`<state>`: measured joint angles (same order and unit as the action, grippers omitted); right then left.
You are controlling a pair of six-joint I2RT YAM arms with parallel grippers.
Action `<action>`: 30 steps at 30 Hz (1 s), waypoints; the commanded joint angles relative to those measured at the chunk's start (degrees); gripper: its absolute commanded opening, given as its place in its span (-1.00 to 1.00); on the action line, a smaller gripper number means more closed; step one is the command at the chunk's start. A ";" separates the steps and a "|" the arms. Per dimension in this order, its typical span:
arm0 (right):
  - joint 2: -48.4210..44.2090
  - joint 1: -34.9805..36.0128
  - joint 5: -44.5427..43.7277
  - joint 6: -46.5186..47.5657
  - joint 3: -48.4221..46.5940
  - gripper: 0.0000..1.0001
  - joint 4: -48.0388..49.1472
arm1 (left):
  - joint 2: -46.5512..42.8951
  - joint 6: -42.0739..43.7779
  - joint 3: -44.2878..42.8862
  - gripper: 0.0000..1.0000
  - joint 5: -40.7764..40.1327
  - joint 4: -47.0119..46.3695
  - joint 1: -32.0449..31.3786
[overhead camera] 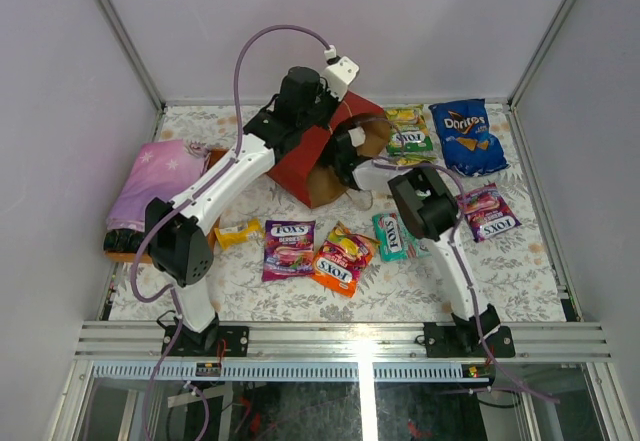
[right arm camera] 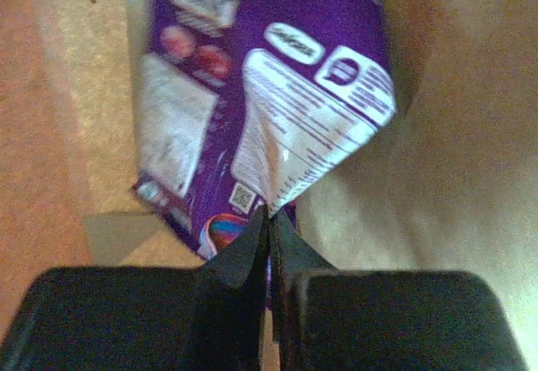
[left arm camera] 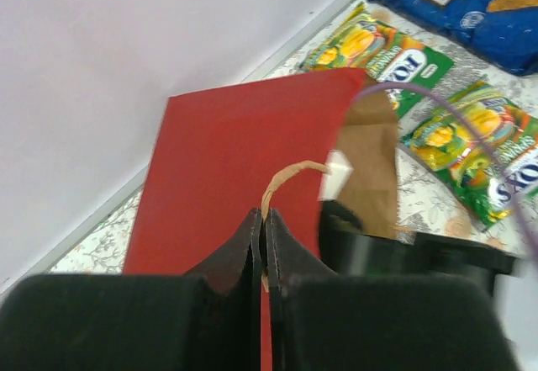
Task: Take the snacks out of the paper bag
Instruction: Take out the snack from the paper bag.
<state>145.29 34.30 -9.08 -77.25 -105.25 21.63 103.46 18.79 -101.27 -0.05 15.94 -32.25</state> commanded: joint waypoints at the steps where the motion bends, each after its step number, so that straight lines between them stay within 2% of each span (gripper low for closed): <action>1: -18.60 -0.36 1.58 2.23 15.36 -1.00 12.63 | 1.84 -0.68 -0.91 -1.00 -7.64 -4.23 0.66; 5: -31.16 -0.33 4.25 1.05 29.21 -1.00 18.04 | 4.83 -2.71 -6.19 -1.00 -12.46 -1.98 2.00; 9: -41.88 0.26 5.38 3.42 38.42 -1.00 17.41 | 8.28 -3.97 -12.23 -1.00 -17.17 1.07 2.85; 13: -52.01 0.85 2.99 6.94 44.00 -1.00 14.17 | 11.63 -6.74 -19.54 -1.00 -22.59 3.41 4.71; 18: -59.11 0.86 6.67 11.92 42.35 -1.00 5.45 | 15.40 -14.17 -30.45 -1.00 -25.06 8.64 9.72; 23: -65.25 0.83 4.48 14.49 44.56 -1.00 3.70 | 13.24 -23.33 -27.70 -1.00 -24.96 8.70 17.45; 30: -71.32 0.87 -2.41 23.47 42.80 -1.00 -1.55 | 10.39 -33.76 -17.91 -1.00 -16.09 5.92 32.36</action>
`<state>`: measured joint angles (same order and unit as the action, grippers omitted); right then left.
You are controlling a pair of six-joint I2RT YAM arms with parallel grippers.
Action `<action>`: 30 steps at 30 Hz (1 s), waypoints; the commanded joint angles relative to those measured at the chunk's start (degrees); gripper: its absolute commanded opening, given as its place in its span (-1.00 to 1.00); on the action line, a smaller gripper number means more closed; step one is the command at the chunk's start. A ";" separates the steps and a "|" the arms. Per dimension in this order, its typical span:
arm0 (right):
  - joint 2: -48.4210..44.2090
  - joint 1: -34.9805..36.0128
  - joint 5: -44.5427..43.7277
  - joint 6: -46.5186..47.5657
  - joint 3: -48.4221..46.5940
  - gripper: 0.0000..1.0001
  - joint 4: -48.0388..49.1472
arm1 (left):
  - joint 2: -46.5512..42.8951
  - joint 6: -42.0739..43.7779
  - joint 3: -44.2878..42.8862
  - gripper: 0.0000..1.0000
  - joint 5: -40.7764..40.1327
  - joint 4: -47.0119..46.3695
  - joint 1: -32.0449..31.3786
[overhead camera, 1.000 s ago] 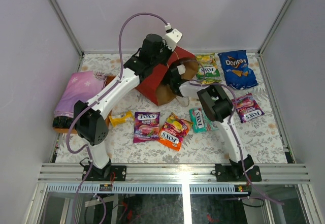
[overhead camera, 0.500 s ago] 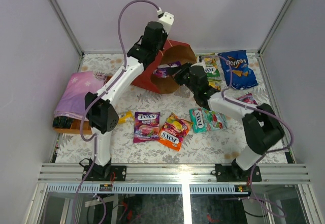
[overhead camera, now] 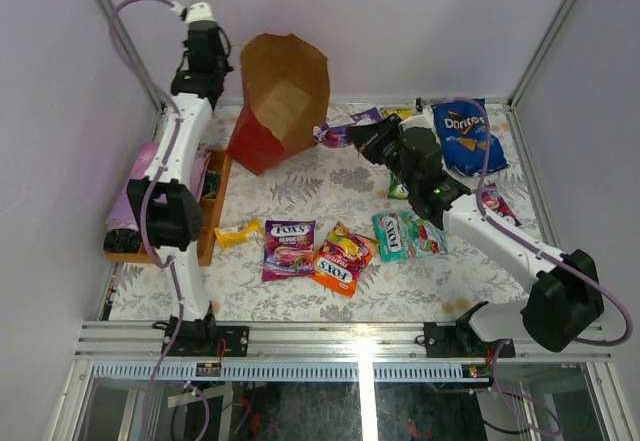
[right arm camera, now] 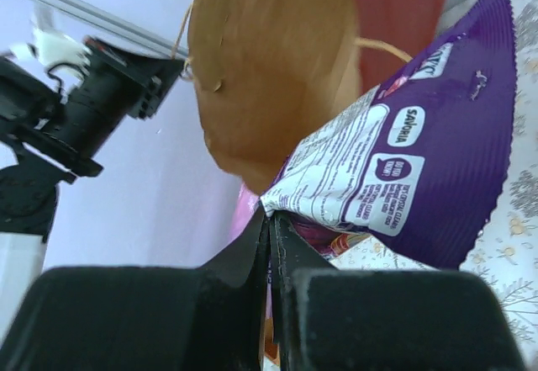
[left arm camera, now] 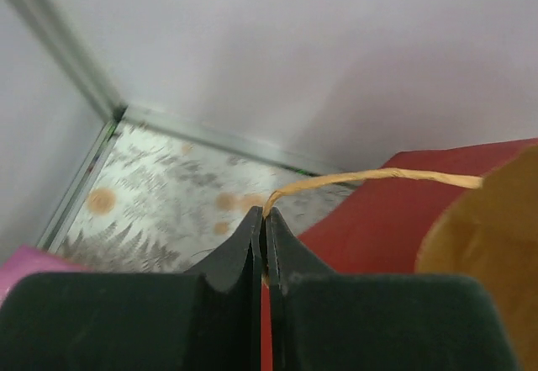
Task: Take the snacks out of the paper bag
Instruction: Adjust the paper bag at the center of the board, then place the snack at the center of the board.
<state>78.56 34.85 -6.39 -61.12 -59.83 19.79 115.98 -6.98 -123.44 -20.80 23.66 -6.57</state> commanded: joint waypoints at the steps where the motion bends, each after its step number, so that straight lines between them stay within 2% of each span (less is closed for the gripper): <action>1: -4.80 0.31 -5.86 9.61 -3.28 -1.00 -1.11 | -1.99 -8.57 4.89 -1.00 6.41 -2.43 8.22; 6: 0.55 0.27 -7.78 26.61 -18.61 -1.00 -17.87 | 1.05 -11.00 3.30 -1.00 10.40 -1.89 12.78; 13: 12.84 0.22 -5.50 47.97 -36.29 -1.00 -34.46 | 0.93 -11.64 4.70 -1.00 11.89 -2.93 13.94; 16: 21.24 0.22 -3.24 55.23 -45.24 -1.00 -43.22 | -0.21 -11.73 5.69 -1.00 13.36 -3.75 14.17; 20: 31.67 0.22 -7.66 62.46 -56.05 -1.00 -53.55 | -2.38 -11.36 6.94 -0.80 15.32 -4.58 14.25; 22: 35.86 0.30 -12.15 64.90 -59.28 -1.00 -56.20 | -3.65 -11.45 7.51 -0.61 15.93 -4.47 14.30; 26: 42.84 0.74 -18.91 67.27 -62.60 -1.00 -58.85 | -6.55 -11.75 8.83 -0.02 16.83 -3.71 14.23; 27: 44.42 1.17 -20.31 67.68 -63.48 -1.00 -59.62 | -7.71 -11.78 9.48 0.54 16.83 -3.71 14.26; 28: 46.10 1.71 -22.97 68.05 -64.24 -1.00 -60.43 | -8.54 -11.74 9.99 0.71 16.84 -3.64 14.22; 30: 49.21 3.01 -26.97 69.90 -65.55 -1.00 -61.00 | -10.25 -11.47 11.33 0.89 16.33 -3.60 14.27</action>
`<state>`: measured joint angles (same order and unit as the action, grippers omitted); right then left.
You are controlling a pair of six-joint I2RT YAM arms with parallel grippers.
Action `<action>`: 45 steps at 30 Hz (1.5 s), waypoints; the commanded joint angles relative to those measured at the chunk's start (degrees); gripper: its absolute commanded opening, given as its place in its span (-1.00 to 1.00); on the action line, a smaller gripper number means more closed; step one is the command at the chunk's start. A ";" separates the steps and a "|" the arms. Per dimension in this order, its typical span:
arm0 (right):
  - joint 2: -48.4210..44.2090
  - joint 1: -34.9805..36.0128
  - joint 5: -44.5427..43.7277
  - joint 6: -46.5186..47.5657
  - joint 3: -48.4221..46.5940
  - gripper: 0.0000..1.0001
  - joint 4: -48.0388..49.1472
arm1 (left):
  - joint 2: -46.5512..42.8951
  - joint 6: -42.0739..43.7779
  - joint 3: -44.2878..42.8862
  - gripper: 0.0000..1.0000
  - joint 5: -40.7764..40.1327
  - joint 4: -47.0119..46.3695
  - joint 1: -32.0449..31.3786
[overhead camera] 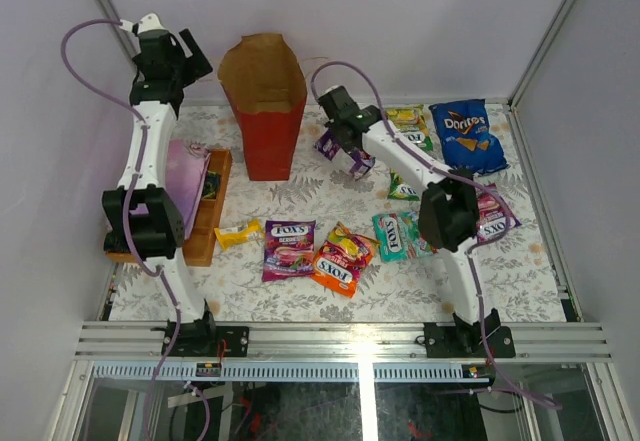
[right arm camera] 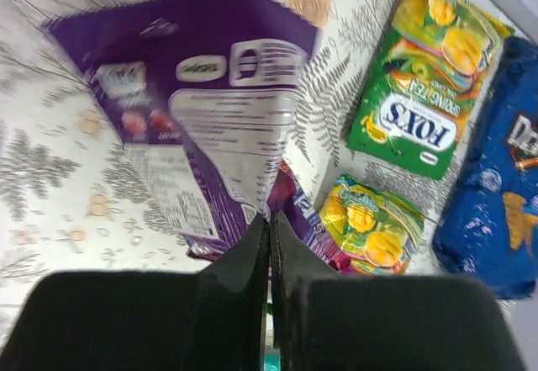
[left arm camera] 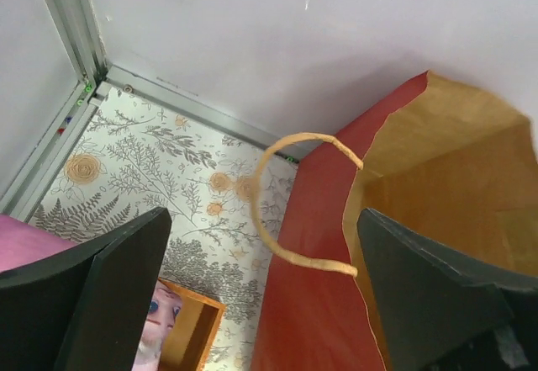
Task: Take the snacks out of the paper bag
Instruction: Place the snack at the center of the board.
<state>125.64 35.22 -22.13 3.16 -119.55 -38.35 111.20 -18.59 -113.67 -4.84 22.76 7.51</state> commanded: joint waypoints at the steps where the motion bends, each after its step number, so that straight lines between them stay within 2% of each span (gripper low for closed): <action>1: 3.22 3.25 -12.99 6.38 -6.46 -1.00 -2.98 | -6.29 0.24 2.08 0.95 0.17 -2.66 0.20; 4: 5.09 4.74 -14.79 7.53 -7.86 -1.00 -3.09 | -9.16 0.78 4.11 0.99 -0.26 -2.77 0.25; 12: 1.54 4.64 -7.21 3.62 -2.26 -1.00 1.69 | -16.52 1.54 11.30 0.99 1.35 -5.00 0.43; 19: -9.94 1.82 -4.55 -5.01 13.74 -1.00 14.89 | -19.64 1.69 14.19 0.99 3.92 -4.99 0.44; 22: -12.16 1.56 -13.27 -2.80 14.67 -1.00 15.02 | -21.10 1.67 15.53 0.99 4.11 -5.30 0.46; 29: -8.24 2.07 -28.55 3.91 11.26 -1.00 8.96 | -23.21 2.05 17.86 0.99 4.85 -5.39 0.50; 32: -6.12 5.81 -33.82 3.88 10.39 -1.00 7.50 | -24.02 1.85 18.98 0.99 4.64 -5.51 0.70; 34: -5.19 9.87 -34.06 3.91 9.84 -1.00 7.38 | -25.07 1.46 20.11 0.99 4.49 -6.09 0.80; 35: -5.04 12.09 -33.08 3.99 9.71 -0.73 7.85 | -25.58 1.31 20.82 0.99 4.44 -6.61 0.91; 37: -5.67 14.83 -26.14 4.31 10.02 0.21 9.26 | -26.52 1.27 21.66 0.99 4.57 -7.09 1.06; 38: -6.85 15.39 -21.79 4.05 11.56 0.56 10.77 | -26.92 1.26 21.84 0.99 4.57 -7.07 1.17; 39: -8.81 15.38 -16.71 3.44 13.56 0.81 13.05 | -27.20 1.34 21.90 0.99 4.57 -6.99 1.18; 40: -11.21 15.14 -12.73 2.68 16.00 0.98 15.40 | -27.66 1.47 21.99 0.99 4.42 -6.85 1.27; 45: -22.77 12.58 -3.01 -0.69 26.98 0.99 25.87 | -28.51 1.24 22.69 0.99 5.23 -7.20 1.46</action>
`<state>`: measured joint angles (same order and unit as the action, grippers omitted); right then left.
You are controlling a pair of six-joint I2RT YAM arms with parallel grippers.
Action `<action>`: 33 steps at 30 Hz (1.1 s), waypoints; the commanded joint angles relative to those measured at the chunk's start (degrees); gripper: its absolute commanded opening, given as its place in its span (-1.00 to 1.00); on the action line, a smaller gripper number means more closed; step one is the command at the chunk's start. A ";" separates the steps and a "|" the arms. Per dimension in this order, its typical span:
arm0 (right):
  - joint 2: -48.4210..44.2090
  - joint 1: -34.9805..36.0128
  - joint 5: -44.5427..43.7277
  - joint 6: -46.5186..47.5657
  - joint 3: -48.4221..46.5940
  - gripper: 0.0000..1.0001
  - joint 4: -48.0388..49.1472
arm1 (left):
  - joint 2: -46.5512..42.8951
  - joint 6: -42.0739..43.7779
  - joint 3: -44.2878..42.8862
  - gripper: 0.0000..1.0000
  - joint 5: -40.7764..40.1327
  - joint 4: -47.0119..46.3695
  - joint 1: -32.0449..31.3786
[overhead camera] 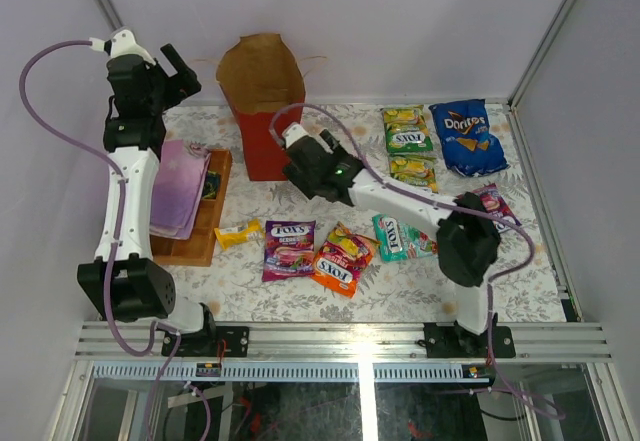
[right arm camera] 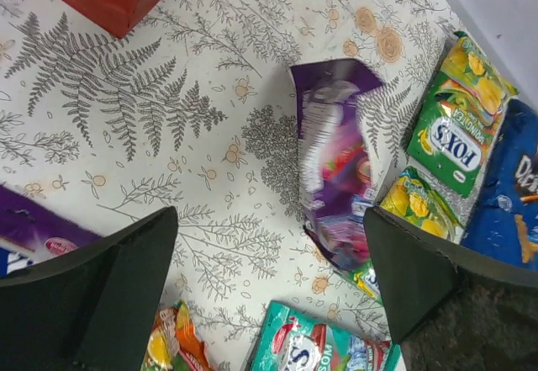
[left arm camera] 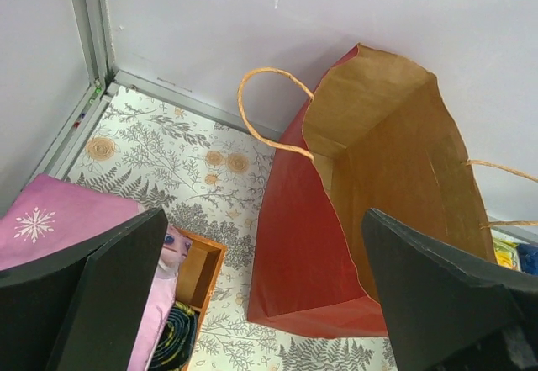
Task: Take the snacks out of the paper bag
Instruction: Place the snack at the center of the board, then adjust the snack at the center of the board.
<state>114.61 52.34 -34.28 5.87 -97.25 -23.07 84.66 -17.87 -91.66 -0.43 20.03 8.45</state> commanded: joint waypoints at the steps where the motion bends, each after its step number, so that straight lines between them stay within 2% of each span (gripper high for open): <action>1: -14.14 -5.52 11.49 -4.82 7.35 0.99 12.40 | -1.93 0.43 0.77 0.99 1.19 -4.50 0.68; 6: -29.21 -17.21 32.36 -18.50 24.60 1.00 27.91 | -2.11 0.20 1.45 0.99 2.68 -4.65 0.69; 9: -31.21 -22.79 38.50 -23.09 28.43 0.84 31.07 | -2.47 0.17 1.78 0.99 3.57 -4.61 0.72; 15: -22.93 -24.12 47.37 -23.53 25.25 0.11 29.65 | -4.07 -0.04 3.59 0.99 5.68 -4.01 0.71; 17: -18.19 -24.10 50.89 -24.66 24.05 -0.19 29.81 | -5.41 -0.90 6.92 0.99 7.14 -5.32 0.68; 20: -11.36 -24.12 55.68 -25.97 23.25 -0.50 30.65 | -7.74 -2.13 12.77 0.99 9.54 -8.03 0.72; 24: -3.71 -24.11 61.31 -31.33 24.85 -0.70 34.07 | -9.14 -3.56 19.17 0.99 12.89 -11.25 0.68; 27: -0.38 -24.08 64.09 -36.50 29.09 -0.79 40.61 | -8.97 -4.60 23.23 0.99 14.34 -13.40 0.69; 30: 1.79 -24.09 64.04 -40.44 32.62 -0.81 44.62 | -8.65 -5.29 26.37 0.99 15.50 -15.52 0.70; 33: 2.02 -24.16 61.07 -42.99 34.56 -0.78 44.51 | -8.34 -5.21 27.89 0.99 17.87 -16.89 0.72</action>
<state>116.84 28.08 27.03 -31.38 -64.64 16.27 76.34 -22.17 -65.10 13.30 10.26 8.78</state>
